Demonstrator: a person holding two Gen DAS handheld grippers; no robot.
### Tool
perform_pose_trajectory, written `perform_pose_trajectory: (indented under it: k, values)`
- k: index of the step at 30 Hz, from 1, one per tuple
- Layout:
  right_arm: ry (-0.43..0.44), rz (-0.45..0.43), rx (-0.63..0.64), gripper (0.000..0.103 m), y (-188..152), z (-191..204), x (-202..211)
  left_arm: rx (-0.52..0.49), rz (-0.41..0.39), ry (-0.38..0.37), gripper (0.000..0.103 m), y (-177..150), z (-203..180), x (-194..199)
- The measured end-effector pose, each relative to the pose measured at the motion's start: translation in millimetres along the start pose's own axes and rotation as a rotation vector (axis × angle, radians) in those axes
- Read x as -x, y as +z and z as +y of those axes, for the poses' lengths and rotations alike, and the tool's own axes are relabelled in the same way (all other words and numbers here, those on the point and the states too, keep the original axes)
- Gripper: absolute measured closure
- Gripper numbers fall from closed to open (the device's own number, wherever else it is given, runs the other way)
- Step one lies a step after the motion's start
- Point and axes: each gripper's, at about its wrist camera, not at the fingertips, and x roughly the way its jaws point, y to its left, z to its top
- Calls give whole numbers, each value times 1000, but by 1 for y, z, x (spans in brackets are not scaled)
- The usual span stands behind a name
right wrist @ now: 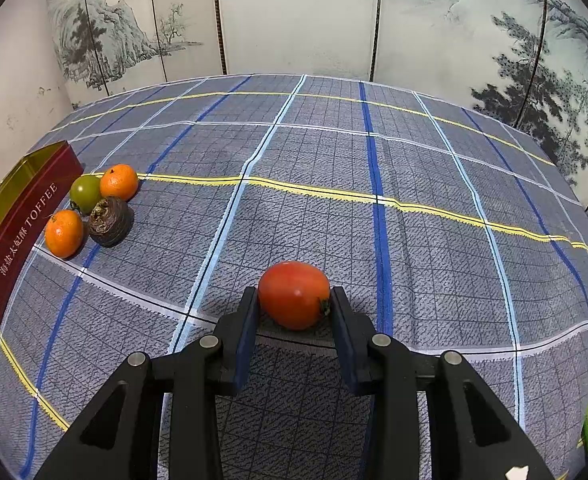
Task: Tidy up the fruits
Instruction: 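Carry the small red tomato into the gold tin and open the left gripper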
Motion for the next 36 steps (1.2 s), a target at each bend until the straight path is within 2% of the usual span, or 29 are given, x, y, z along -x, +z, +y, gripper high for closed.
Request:
perform_pose_trajectory:
  k: [10,36]
  values:
    - [-3,0,2,69,0,0,0,2,50,21,71,-12,11,-17]
    - [-4,0,2,69,-1,1,1,-32,72,54,70,-10,14,-27]
